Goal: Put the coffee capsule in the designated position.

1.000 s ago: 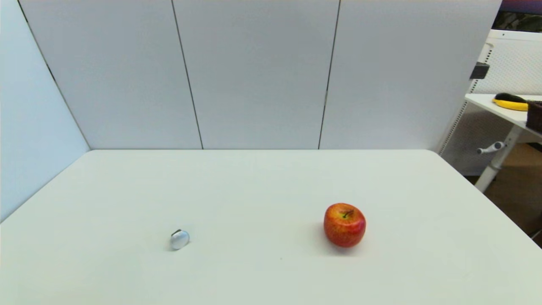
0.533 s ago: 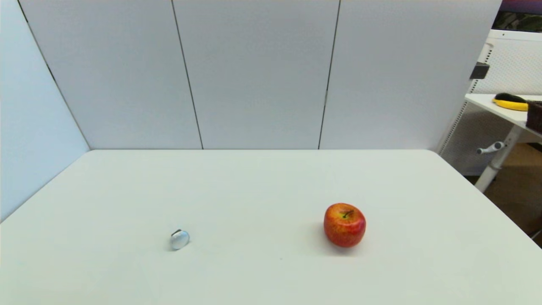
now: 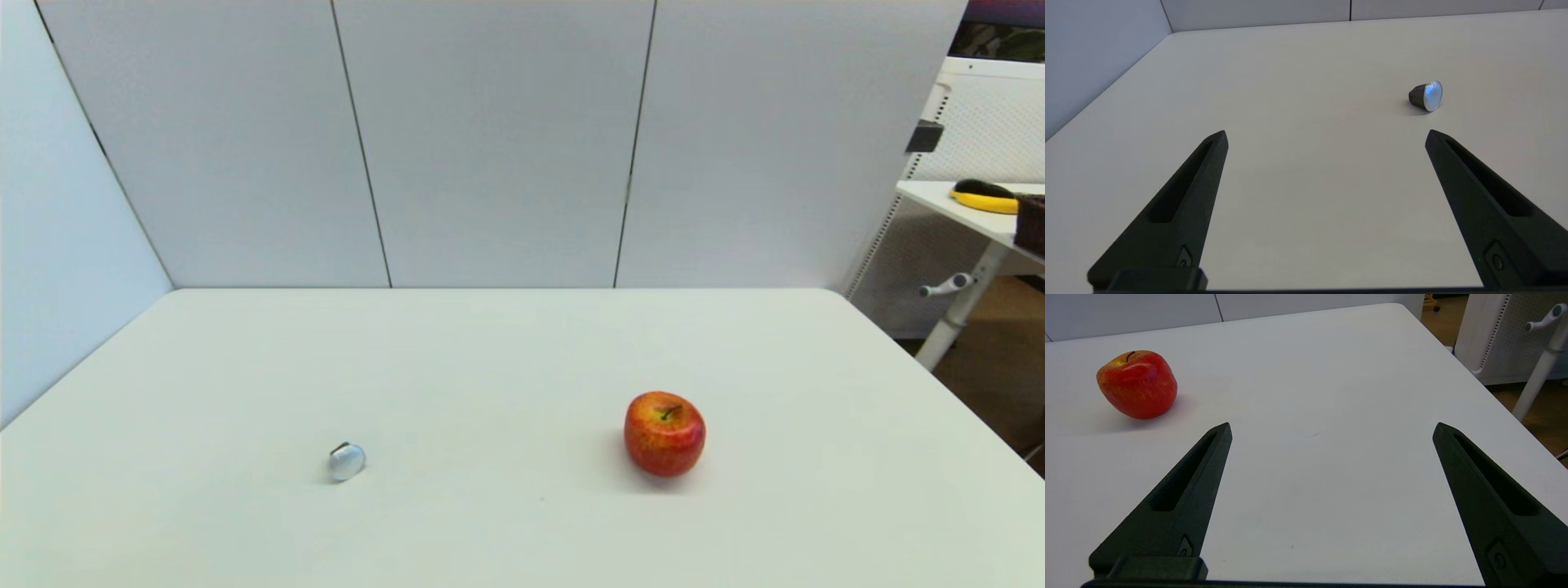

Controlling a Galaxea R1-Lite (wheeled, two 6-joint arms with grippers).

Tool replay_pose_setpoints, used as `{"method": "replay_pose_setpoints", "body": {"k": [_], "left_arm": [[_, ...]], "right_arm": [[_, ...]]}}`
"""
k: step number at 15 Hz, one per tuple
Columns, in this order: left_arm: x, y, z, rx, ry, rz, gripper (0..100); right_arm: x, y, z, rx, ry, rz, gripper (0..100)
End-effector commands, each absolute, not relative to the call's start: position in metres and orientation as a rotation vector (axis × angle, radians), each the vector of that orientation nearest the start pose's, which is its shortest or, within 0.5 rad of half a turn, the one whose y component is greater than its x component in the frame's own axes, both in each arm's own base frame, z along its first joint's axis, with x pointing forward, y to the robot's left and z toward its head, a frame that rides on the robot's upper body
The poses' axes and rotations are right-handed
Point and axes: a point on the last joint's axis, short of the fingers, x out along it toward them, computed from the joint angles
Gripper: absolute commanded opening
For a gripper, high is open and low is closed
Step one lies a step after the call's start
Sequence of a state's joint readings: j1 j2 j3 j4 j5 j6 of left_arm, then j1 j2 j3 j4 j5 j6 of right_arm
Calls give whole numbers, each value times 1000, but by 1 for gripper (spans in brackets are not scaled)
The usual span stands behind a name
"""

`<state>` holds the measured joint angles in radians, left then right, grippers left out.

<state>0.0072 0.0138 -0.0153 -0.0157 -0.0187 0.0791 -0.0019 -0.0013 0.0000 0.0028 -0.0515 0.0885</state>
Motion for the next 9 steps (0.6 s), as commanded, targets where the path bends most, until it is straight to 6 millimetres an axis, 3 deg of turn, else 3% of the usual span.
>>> {"method": "replay_pose_setpoints", "body": {"k": [1,5,7,9], "left_arm": [[9,0,156,108,50,-15,100],[78,-1,219,233,119,-100,100],[112,-5,235,247,192,-289,100],[131,-7,235,262,288,-454,100]], "right_arm": [[-23,-1,75,89,1,-54,100],[-23,-1,75,89,1,-54,100],[-23,-1,75,89,1,-54,100],[-23,-1,75,89,1,-54,100]]}}
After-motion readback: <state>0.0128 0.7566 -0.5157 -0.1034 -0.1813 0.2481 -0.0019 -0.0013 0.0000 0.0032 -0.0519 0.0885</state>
